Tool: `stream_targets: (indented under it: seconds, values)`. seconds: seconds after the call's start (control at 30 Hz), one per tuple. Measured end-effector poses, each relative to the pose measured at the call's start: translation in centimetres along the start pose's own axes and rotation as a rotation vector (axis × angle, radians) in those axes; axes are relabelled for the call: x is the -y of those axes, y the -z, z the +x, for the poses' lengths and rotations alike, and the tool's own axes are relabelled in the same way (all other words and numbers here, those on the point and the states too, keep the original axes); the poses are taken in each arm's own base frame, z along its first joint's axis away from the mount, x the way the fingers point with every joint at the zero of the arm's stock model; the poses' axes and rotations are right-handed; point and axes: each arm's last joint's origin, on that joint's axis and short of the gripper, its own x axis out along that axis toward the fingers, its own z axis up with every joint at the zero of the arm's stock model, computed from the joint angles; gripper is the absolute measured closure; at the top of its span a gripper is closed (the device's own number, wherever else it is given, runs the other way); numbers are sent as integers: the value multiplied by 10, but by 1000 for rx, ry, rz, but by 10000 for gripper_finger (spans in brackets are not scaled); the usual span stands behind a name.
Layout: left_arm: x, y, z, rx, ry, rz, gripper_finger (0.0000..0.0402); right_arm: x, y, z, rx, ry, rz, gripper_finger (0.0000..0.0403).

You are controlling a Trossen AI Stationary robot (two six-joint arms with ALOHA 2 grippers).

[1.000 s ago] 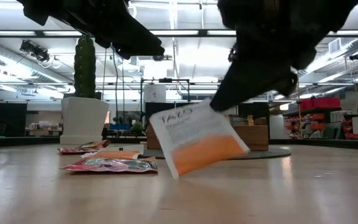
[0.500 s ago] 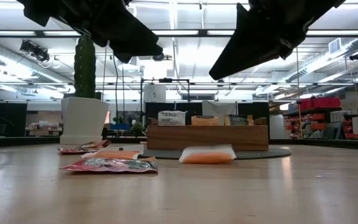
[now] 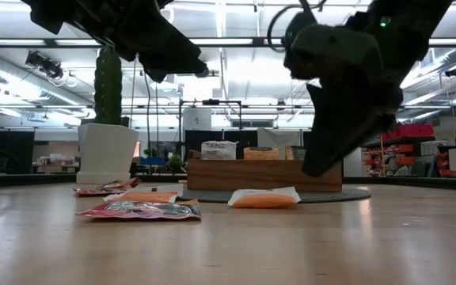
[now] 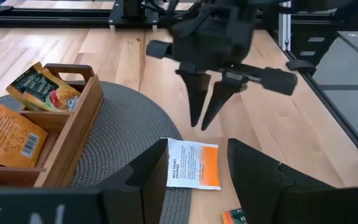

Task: Pick & Place Tea
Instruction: Put the white tea bag into the left section of the wooden organizer

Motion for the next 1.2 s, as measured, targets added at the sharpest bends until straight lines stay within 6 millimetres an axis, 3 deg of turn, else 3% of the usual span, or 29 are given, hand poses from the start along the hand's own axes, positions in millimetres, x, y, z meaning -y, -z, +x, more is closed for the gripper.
stream_targets:
  seconds: [0.23,0.4,0.87,1.2]
  values:
    - [3,1,0,-7,9,18,232,8,-5,12,13,-44,159,218]
    - [3,3,0,-22,7,24,232,15,-9,17,16,-28,196,190]
    - [2,4,-1,-41,4,30,232,26,-26,28,10,-39,196,197]
    - [2,5,-1,-49,3,31,232,25,-25,28,-53,-82,184,280]
